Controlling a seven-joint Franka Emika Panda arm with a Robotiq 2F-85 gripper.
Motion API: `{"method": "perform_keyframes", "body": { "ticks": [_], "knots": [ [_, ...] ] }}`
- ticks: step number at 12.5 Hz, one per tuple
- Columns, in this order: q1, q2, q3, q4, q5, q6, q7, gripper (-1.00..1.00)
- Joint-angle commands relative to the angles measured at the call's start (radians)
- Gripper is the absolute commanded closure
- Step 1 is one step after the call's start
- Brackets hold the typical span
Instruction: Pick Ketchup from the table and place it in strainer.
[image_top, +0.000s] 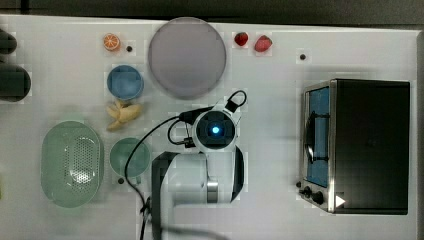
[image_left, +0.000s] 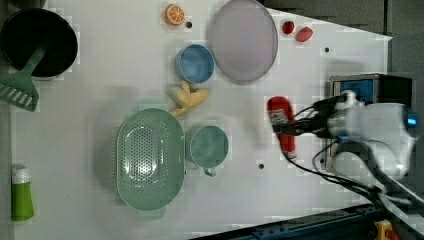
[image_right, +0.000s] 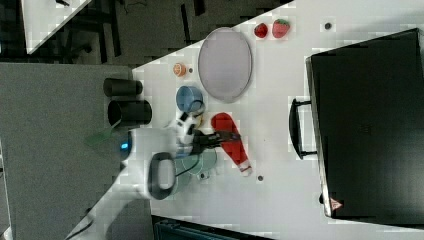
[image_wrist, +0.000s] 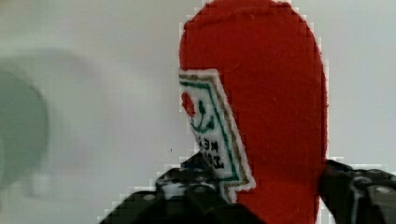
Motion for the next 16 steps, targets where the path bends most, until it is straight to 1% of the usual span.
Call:
{"method": "perform_keyframes", "body": {
  "ticks": [1,4,6,9,12,16],
  "knots": [
    [0.007,-0.163,0.048,0.060,0.001,-0.155,0.038,-0.21],
    [0.020,-0.261,0.134,0.100,0.002,-0.325,0.181,-0.21],
    [0.031,-0.291,0.209,0.122,0.007,-0.346,0.272,-0.21],
    [0.049,-0.283,0.334,0.136,0.043,-0.344,0.469,-0.21],
    [0.052,-0.247,0.459,0.144,0.045,-0.309,0.691,-0.21],
    [0.054,-0.148,0.573,0.149,0.045,-0.155,0.880,-0.21]
  ]
}}
